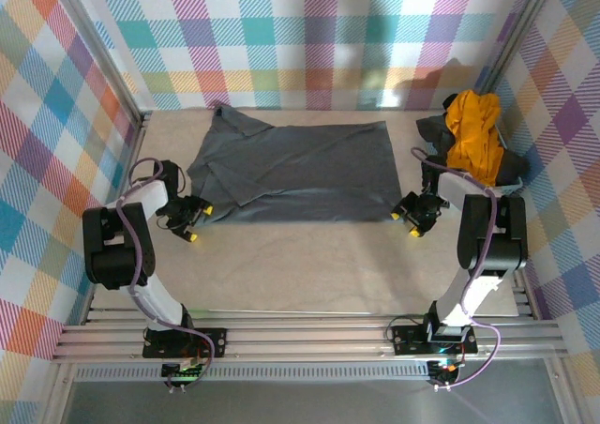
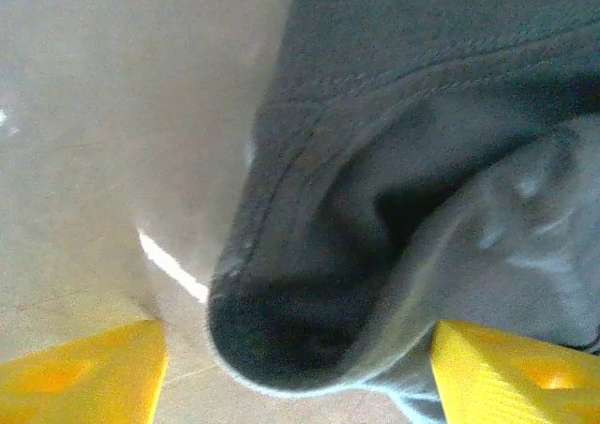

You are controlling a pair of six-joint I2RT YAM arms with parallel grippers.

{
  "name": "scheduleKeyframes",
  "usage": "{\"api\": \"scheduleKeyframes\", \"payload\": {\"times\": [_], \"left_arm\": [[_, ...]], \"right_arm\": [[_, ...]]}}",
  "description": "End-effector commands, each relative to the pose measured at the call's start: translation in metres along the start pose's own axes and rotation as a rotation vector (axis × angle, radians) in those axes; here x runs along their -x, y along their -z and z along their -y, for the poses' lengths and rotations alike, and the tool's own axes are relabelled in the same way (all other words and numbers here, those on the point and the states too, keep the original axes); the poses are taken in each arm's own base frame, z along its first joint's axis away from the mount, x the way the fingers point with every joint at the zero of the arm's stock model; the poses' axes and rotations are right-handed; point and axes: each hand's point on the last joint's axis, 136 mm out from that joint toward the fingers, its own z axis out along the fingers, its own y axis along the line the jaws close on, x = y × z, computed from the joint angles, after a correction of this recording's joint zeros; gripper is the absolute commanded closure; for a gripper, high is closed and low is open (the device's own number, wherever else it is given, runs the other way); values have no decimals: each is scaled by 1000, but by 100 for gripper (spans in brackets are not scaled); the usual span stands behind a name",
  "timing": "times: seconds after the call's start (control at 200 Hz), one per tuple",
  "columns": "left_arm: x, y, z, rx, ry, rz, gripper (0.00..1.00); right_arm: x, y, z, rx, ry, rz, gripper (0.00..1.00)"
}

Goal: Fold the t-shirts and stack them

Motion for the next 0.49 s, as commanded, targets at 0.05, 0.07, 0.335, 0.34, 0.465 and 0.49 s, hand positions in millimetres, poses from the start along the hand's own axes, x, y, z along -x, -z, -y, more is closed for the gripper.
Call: {"api": "scheduleKeyframes", "payload": {"times": [0.05, 0.07, 0.335, 0.34, 0.465, 0.49], "left_arm": [[14, 1, 17, -56, 12, 26, 41], [15, 2, 17, -59, 13, 30, 44], [29, 10, 15, -78, 36, 48, 85], [29, 11, 15, -78, 38, 49, 85], [27, 19, 2, -32, 38, 43, 84], [26, 21, -1, -21, 39, 41, 82]], "right_arm": [[15, -6, -18, 66, -9, 18, 53], [17, -7, -19, 69, -9, 23, 55], [33, -6, -22, 73, 14, 103, 93], [33, -5, -21, 70, 14, 105, 94], [35, 1, -9, 7, -2, 143, 100], [35, 4, -6, -2, -4, 156, 100]]}}
